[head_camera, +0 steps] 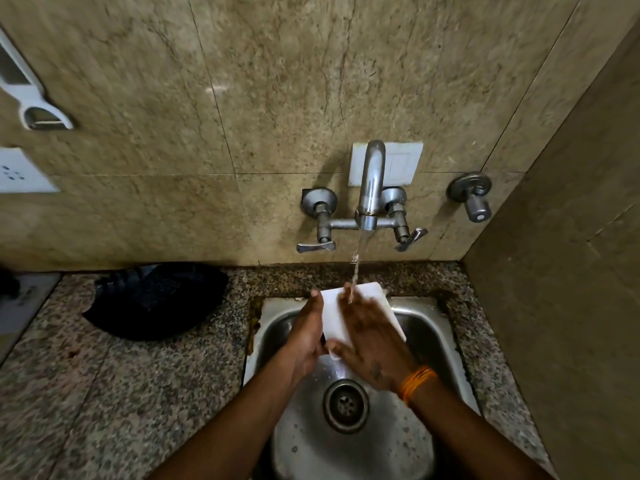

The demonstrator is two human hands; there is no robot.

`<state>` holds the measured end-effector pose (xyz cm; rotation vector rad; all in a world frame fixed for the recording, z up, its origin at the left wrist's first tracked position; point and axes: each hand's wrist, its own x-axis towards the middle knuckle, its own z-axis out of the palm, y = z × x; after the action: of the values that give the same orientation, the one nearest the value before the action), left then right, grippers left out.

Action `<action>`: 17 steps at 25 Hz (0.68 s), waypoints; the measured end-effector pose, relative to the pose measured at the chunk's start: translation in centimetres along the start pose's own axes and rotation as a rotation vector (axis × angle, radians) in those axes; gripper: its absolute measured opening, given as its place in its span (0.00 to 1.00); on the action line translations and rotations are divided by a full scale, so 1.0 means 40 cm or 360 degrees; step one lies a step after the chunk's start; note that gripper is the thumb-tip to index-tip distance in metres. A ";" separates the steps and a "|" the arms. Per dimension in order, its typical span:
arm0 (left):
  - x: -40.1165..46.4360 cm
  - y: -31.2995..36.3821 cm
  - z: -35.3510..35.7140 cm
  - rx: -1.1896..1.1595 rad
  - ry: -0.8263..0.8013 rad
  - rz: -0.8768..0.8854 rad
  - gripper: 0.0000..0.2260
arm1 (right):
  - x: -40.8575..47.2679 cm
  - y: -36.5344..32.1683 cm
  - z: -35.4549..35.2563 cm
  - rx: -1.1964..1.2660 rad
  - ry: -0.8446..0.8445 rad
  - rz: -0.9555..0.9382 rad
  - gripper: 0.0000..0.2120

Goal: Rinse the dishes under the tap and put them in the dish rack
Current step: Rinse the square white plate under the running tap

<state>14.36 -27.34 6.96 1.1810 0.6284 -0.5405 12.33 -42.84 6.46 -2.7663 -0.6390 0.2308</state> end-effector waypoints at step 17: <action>0.042 0.054 0.005 0.0514 0.0333 0.0398 0.29 | 0.012 0.087 -0.035 0.2075 0.0685 0.0812 0.19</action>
<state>17.06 -27.00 7.27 1.6113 0.5724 -0.3138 14.47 -45.94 6.63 -1.5450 0.3004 0.0822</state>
